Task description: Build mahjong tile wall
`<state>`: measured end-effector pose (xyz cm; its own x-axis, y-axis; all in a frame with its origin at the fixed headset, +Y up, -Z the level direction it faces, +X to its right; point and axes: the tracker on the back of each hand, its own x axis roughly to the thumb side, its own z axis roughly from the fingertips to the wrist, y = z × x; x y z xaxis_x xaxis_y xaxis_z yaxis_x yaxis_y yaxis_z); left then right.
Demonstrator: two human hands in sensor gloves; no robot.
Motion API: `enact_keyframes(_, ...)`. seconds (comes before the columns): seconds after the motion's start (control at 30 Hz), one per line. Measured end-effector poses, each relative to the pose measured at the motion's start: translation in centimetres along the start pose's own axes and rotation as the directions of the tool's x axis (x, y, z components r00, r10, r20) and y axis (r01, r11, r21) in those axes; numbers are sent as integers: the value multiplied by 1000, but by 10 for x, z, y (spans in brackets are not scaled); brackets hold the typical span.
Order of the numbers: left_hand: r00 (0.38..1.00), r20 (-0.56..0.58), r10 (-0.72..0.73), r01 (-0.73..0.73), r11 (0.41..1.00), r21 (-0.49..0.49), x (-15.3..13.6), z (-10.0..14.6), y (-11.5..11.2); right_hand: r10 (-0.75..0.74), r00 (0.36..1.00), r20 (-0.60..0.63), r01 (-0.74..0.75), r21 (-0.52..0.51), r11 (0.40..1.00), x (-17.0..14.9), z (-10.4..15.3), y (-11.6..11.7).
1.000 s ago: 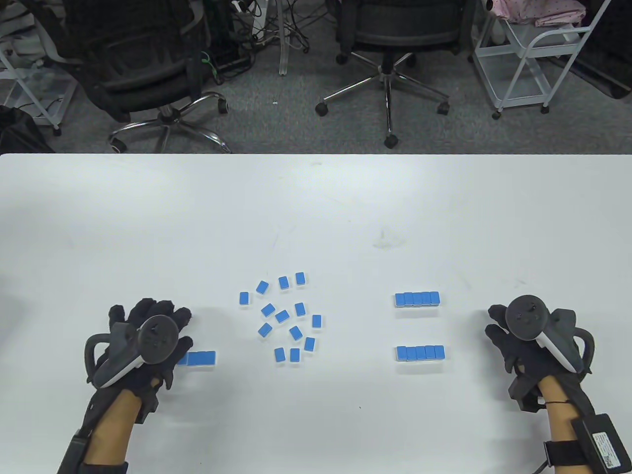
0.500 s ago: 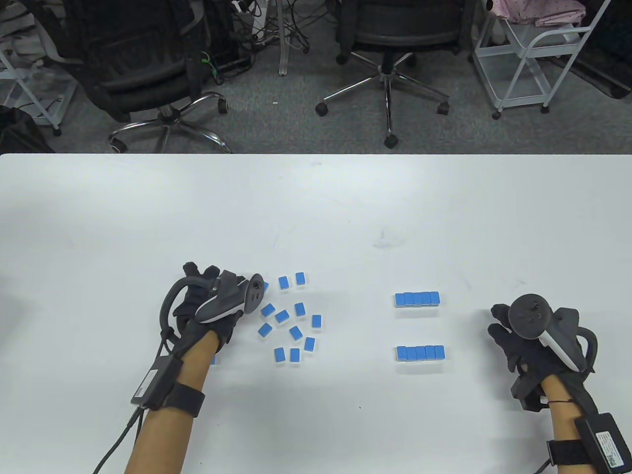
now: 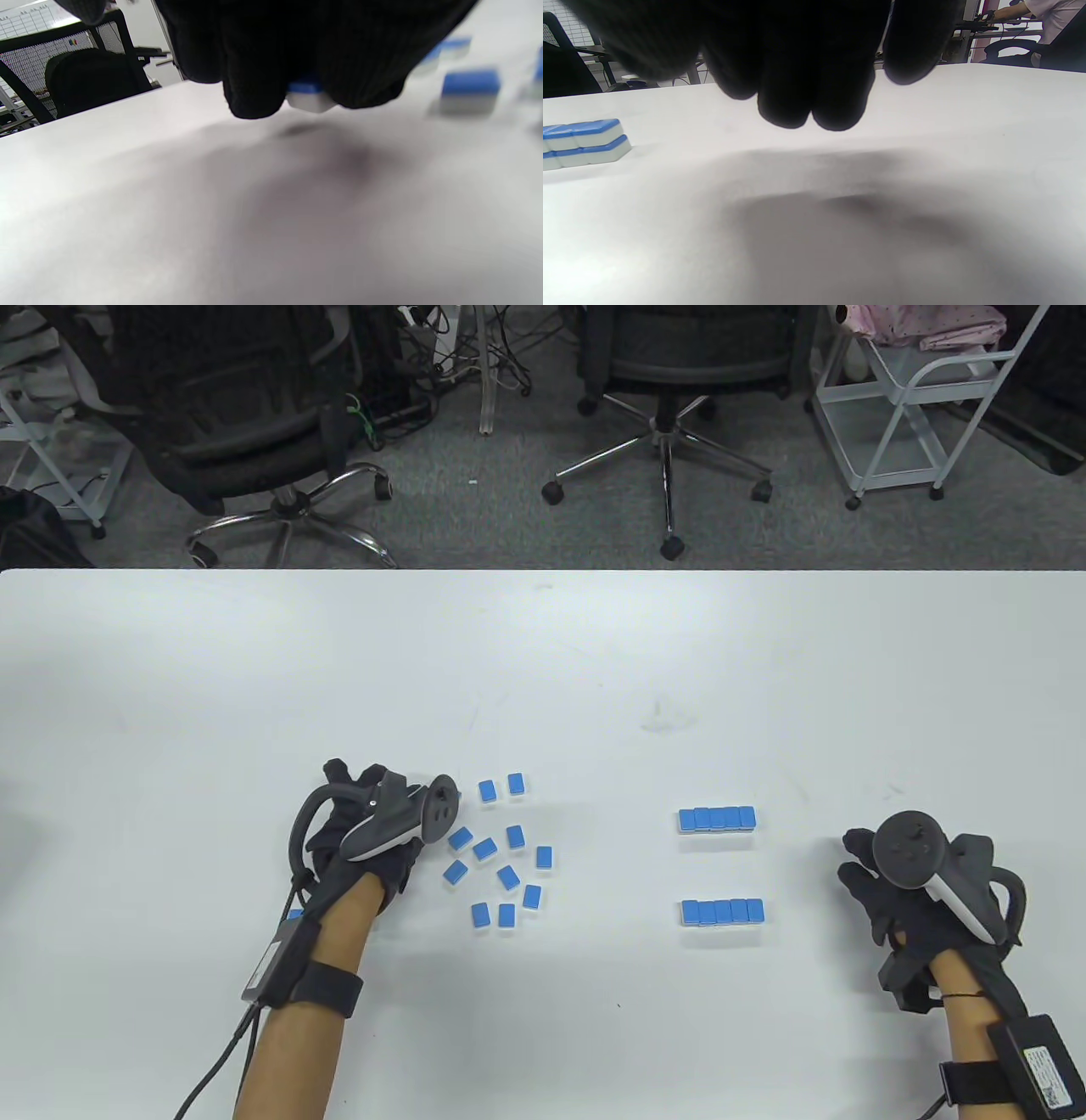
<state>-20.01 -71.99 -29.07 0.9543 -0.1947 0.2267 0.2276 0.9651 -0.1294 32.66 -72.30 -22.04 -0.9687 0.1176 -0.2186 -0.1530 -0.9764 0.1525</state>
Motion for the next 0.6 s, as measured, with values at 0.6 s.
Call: enact_keyframes(0.6,994,68,80,-87,991,100,-54,116,-19,-8,1000,-6,8,18,1000,2,-1,3)
